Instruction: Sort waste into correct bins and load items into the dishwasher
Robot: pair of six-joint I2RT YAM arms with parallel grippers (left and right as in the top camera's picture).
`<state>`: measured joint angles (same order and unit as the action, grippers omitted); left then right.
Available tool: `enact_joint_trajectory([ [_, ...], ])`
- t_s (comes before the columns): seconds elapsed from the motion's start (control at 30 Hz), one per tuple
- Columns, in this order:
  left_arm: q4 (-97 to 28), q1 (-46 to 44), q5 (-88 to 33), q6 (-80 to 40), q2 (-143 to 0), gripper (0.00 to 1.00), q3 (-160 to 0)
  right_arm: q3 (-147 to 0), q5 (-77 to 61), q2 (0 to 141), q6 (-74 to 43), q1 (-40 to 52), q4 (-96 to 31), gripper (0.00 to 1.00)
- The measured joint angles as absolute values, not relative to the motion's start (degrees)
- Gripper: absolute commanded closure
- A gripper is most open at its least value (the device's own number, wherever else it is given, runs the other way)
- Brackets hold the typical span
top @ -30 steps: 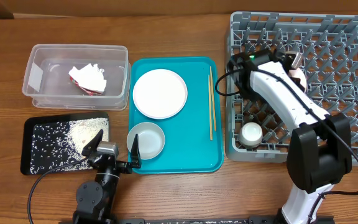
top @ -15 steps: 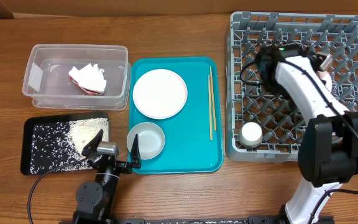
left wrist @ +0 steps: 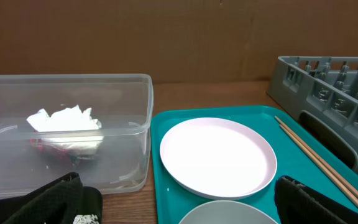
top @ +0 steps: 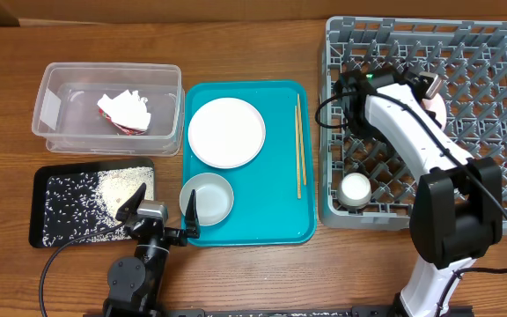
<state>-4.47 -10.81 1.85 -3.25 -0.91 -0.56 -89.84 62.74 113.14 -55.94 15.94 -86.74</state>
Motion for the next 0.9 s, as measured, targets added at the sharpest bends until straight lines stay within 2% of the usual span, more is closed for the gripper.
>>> enact_joint_trajectory([
  [0.43,-4.47,-10.83,1.85,-3.25,-0.91,0.00,-0.56,-89.84,61.52,113.21,-56.45,17.32,-90.30,0.95],
  [0.7,-4.47,-10.83,1.85,-3.25,-0.91,0.00,-0.56,-89.84,56.99,113.21,-56.53,19.31,-93.34,0.83],
  [0.8,-4.47,-10.83,1.85,-3.25,-0.91,0.00,-0.56,-89.84,55.40,113.25,-56.42,21.89,-93.32,0.71],
  [0.87,-4.47,-10.83,1.85,-3.25,-0.91,0.00,-0.56,-89.84,54.57,113.32,-56.42,23.75,-93.25,0.51],
  [0.9,-4.47,-10.83,1.85,-3.25,-0.91,0.00,-0.56,-89.84,54.17,113.34,-56.38,24.53,-93.38,0.46],
])
